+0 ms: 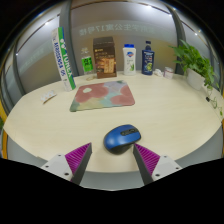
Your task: Arrange mouse
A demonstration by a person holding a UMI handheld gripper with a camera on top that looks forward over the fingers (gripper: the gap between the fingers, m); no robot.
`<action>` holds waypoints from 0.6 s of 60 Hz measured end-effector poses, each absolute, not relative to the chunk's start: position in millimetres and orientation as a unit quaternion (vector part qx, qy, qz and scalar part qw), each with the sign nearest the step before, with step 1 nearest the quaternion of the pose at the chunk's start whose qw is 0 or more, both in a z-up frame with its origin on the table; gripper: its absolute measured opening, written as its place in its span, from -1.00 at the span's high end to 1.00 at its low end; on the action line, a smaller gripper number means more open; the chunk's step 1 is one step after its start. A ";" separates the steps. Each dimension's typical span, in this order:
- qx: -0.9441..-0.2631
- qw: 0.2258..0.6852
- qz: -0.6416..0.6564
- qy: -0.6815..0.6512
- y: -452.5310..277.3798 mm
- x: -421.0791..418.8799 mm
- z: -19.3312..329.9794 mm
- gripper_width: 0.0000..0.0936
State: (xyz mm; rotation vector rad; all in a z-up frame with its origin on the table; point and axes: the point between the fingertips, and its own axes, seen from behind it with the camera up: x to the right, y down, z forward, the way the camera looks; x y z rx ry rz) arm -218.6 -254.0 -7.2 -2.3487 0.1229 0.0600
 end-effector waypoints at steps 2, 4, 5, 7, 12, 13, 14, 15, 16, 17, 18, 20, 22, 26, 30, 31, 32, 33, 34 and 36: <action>-0.922 0.383 0.017 0.053 -247.1 -218.7 -9.2 -0.83; -0.921 0.386 0.011 0.053 -238.9 -217.7 -11.0 -0.82; -0.920 0.387 0.007 0.053 -235.1 -217.5 -11.1 -0.82; -0.920 0.388 -0.001 0.053 -227.2 -216.8 -11.3 -0.81; -0.919 0.389 -0.018 0.053 -207.6 -214.9 -13.1 -0.80; -0.919 0.389 -0.021 0.053 -204.5 -214.4 -13.7 -0.80; -0.919 0.390 -0.024 0.054 -200.5 -213.4 -13.6 -0.79; -0.919 0.390 -0.026 0.054 -197.5 -212.1 -15.3 -0.78; -0.919 0.390 -0.029 0.054 -194.4 -211.6 -15.3 -0.76; -0.918 0.391 -0.031 0.054 -191.0 -212.1 -15.0 -0.73; -0.918 0.391 -0.030 0.055 -187.8 -212.7 -15.3 -0.68; -0.918 0.390 -0.030 0.057 -182.8 -212.9 -15.2 -0.57; -0.919 0.389 -0.032 0.057 -178.6 -213.8 -14.5 -0.47; -0.920 0.387 -0.029 0.051 -173.1 -216.6 -14.3 -0.08; -0.921 0.385 -0.029 0.046 -170.8 -217.6 -15.7 -0.01; -0.922 0.384 -0.030 0.042 -170.7 -218.2 -15.5 0.02; -0.922 0.383 -0.029 0.038 -170.3 -218.5 -14.9 0.04; -0.923 0.382 -0.030 0.034 -170.4 -218.7 -14.9 0.07; -0.924 0.380 -0.030 0.030 -170.4 -218.9 -14.8 0.08; -0.925 0.379 -0.030 0.023 -169.8 -219.1 -14.0 0.14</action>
